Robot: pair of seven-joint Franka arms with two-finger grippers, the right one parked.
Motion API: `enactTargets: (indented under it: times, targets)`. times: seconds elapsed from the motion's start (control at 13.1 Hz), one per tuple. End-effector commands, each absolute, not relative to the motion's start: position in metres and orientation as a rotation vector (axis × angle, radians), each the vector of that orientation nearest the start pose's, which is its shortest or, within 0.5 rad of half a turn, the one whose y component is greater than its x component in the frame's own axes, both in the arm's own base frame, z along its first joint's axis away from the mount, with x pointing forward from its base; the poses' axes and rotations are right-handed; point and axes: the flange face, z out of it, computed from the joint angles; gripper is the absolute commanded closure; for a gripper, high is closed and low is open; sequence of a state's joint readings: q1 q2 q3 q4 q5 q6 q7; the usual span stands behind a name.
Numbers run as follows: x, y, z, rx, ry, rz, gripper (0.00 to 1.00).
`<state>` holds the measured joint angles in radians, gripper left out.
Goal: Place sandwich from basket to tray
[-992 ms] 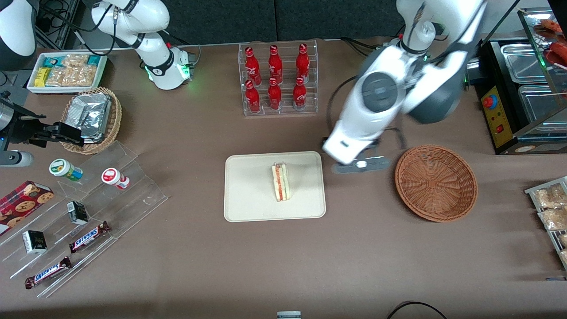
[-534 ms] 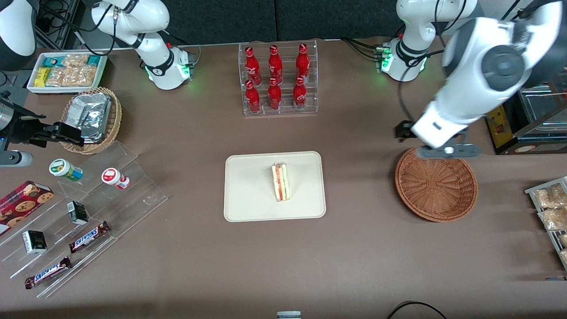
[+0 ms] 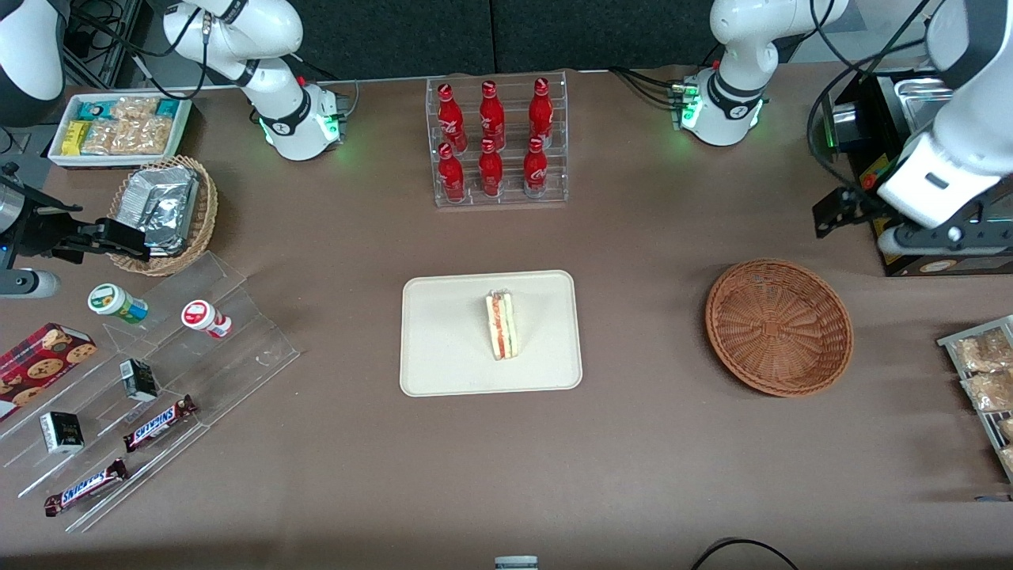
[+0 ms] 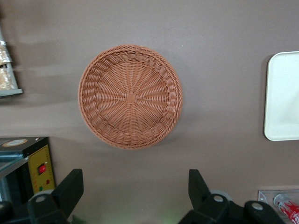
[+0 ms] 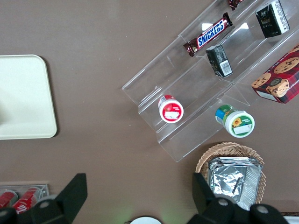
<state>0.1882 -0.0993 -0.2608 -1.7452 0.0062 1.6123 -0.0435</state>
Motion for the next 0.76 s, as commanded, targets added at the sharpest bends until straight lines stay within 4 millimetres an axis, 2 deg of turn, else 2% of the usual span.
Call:
enactTargets:
  times: [0.0,0.46,0.69]
  targets:
    - [0.517,-0.036,0.624,-3.135,0.052,0.043,0.00]
    - [0.506,-0.035,0.650,-3.124,0.058,0.080,0.00]
    - [0.503,-0.033,0.652,-3.123,0.058,0.095,0.00]
